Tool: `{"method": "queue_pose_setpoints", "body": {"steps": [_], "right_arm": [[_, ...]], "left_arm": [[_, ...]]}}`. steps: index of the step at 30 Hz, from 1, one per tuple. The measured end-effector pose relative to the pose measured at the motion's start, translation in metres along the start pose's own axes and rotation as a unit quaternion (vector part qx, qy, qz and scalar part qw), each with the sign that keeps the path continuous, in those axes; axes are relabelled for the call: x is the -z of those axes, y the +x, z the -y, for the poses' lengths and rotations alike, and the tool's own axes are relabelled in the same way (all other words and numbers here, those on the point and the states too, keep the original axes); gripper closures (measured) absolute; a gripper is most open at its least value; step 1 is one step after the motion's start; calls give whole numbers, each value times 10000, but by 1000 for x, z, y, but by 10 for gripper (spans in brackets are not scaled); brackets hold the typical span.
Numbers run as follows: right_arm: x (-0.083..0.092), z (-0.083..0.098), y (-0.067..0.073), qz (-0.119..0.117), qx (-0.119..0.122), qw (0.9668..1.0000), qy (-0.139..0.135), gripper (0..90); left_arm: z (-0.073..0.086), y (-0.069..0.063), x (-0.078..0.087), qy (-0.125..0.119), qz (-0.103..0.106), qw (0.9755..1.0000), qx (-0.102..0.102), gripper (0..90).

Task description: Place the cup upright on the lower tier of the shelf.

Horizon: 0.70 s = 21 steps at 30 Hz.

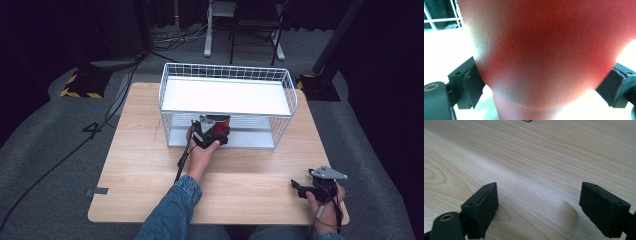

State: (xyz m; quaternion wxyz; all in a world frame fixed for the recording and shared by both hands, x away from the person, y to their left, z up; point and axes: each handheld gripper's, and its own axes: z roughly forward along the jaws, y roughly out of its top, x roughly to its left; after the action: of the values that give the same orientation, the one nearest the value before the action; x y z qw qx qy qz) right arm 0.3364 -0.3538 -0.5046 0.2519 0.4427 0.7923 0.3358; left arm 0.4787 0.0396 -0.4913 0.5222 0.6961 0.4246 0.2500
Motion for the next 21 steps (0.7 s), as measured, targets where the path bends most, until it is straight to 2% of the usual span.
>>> {"method": "queue_pose_setpoints", "body": {"steps": [5,10,13,18,21], "right_arm": [[0,0,1,15,8,10000,-8,160],[0,0,0,12,7,10000,-7,160],[0,0,1,24,17,10000,-9,160],[0,0,0,11,8,10000,-1,160],[0,0,0,13,8,10000,-8,160]], "left_arm": [[3,1,3,91,60,9999,125,102],[4,2,12,181,79,9998,71,110],[4,3,17,224,137,9995,149,109],[3,2,22,328,87,9994,101,112],[3,3,26,367,126,9992,96,113]]}}
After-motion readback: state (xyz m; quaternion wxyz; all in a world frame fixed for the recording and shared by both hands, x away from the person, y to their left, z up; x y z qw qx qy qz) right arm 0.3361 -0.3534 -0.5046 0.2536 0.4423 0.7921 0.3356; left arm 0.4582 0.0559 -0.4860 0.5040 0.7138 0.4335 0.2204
